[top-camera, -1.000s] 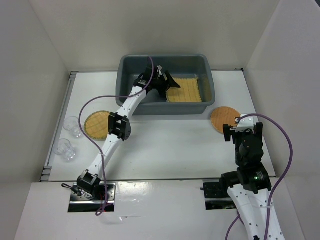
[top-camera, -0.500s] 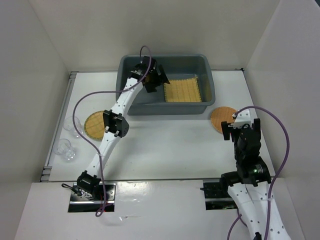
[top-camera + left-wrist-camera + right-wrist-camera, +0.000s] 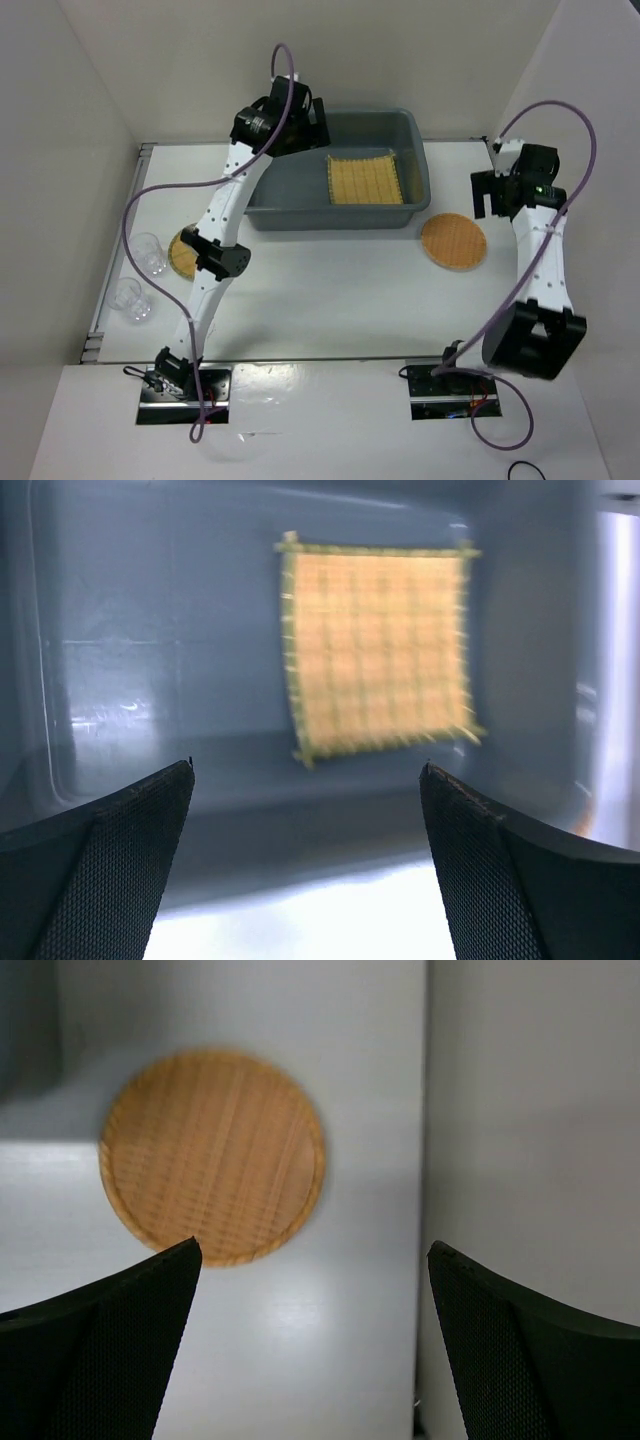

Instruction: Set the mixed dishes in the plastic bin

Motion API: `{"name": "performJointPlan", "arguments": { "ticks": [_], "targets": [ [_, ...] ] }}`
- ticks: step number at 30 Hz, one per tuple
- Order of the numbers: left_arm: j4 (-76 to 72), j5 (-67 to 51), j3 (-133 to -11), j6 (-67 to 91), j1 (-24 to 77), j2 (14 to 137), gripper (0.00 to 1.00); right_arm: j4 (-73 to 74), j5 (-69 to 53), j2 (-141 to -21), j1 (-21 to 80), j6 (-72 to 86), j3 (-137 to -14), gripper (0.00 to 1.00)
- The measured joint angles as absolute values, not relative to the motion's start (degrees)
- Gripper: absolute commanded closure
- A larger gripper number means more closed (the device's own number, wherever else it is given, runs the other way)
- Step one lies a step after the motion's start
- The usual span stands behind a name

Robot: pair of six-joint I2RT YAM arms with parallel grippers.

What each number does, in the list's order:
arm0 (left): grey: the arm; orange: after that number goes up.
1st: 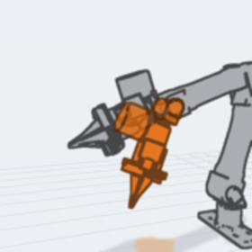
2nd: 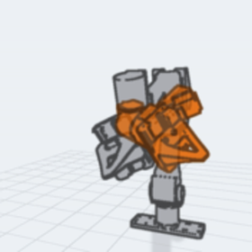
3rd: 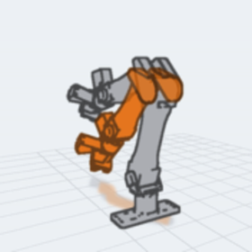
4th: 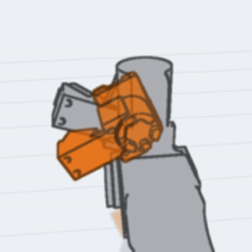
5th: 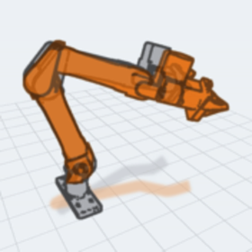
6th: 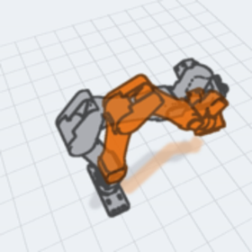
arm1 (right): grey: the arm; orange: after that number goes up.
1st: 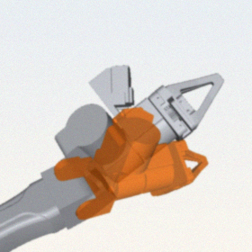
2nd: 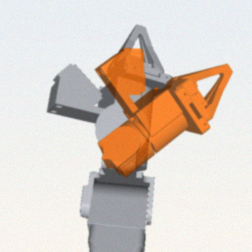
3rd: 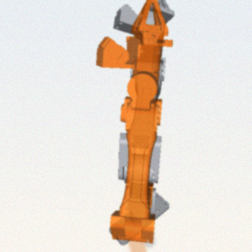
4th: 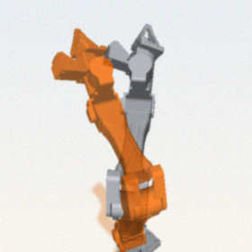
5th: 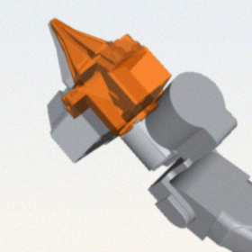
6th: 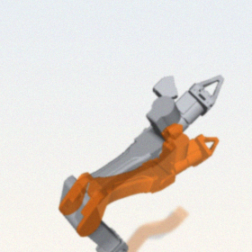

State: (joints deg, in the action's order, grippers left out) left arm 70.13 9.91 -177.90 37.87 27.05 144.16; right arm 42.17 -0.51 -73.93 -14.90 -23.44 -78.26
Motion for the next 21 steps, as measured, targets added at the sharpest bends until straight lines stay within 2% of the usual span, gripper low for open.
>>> {"name": "performJointPlan", "arguments": {
  "ticks": [3,7,12,14,21],
  "targets": [
    [71.4,10.5,-178.5,37.2,29.1,139.6,0.00,44.1,-3.1,-80.4,-18.3,-23.4,-73.0,0.01],
    [72.2,11.9,-178.5,35.9,31.1,136.2,0.00,45.5,-6.7,-83.3,-18.5,-25.2,-67.0,0.01],
    [73.5,20.5,-176.2,34.5,34.8,134.0,0.00,43.4,-8.9,-84.7,-20.7,-29.7,-65.8,0.01],
    [73.5,24.8,-171.3,34.4,37.0,131.2,0.00,40.6,-8.4,-85.7,-21.2,-31.2,-64.8,0.01],
    [73.4,39.9,-138.0,38.6,43.2,114.4,0.00,38.7,-14.1,-99.0,-29.0,-33.6,-69.9,0.01]
  ]
}}
